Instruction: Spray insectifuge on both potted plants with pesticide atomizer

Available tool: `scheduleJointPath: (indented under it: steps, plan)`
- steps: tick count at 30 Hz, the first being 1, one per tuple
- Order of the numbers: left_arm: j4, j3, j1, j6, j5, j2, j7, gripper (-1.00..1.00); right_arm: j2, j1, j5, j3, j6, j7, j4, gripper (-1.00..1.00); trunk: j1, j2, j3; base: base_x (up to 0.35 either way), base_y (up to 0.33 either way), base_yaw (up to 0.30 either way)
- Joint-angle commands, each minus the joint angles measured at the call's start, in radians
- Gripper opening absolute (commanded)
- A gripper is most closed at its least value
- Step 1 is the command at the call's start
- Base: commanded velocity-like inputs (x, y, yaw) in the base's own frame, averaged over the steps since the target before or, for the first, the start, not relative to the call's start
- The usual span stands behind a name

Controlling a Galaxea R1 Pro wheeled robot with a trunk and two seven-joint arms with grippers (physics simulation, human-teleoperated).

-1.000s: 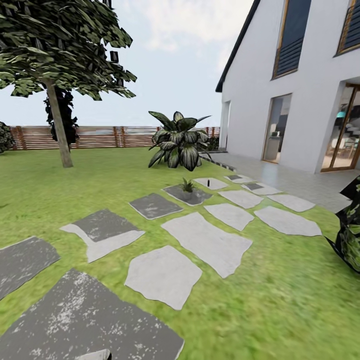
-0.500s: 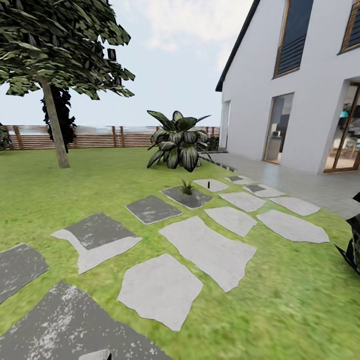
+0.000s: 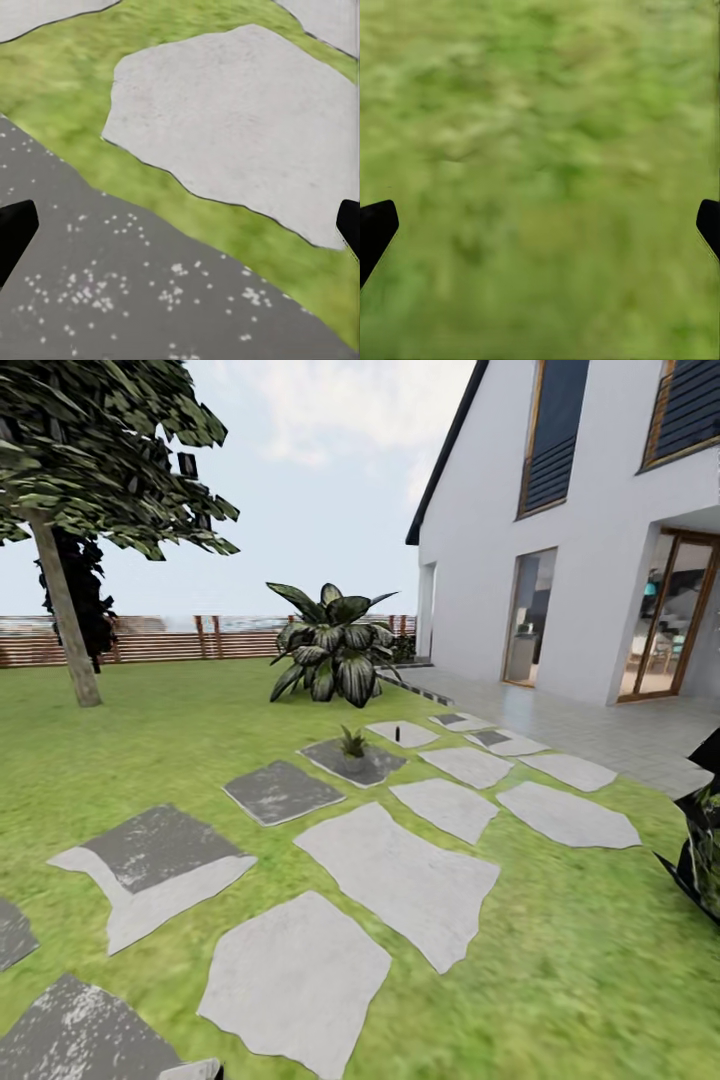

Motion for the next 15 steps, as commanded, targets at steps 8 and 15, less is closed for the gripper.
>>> scheduleJointPath:
  steps: [8, 15]
  plan:
    - [0.001, 0.000, 0.000, -0.003, 0.003, 0.000, 0.001, 1.00, 0.000, 0.000, 0.000, 0.000, 0.006, 0.000, -0.002, 1.00, 0.000, 0.000, -0.001, 0.332, 0.000, -0.010]
    - [0.001, 0.000, 0.000, -0.003, 0.003, 0.000, 0.001, 1.00, 0.000, 0.000, 0.000, 0.000, 0.006, 0.000, 0.001, 1.00, 0.000, 0.000, -0.001, 0.332, 0.000, 0.000]
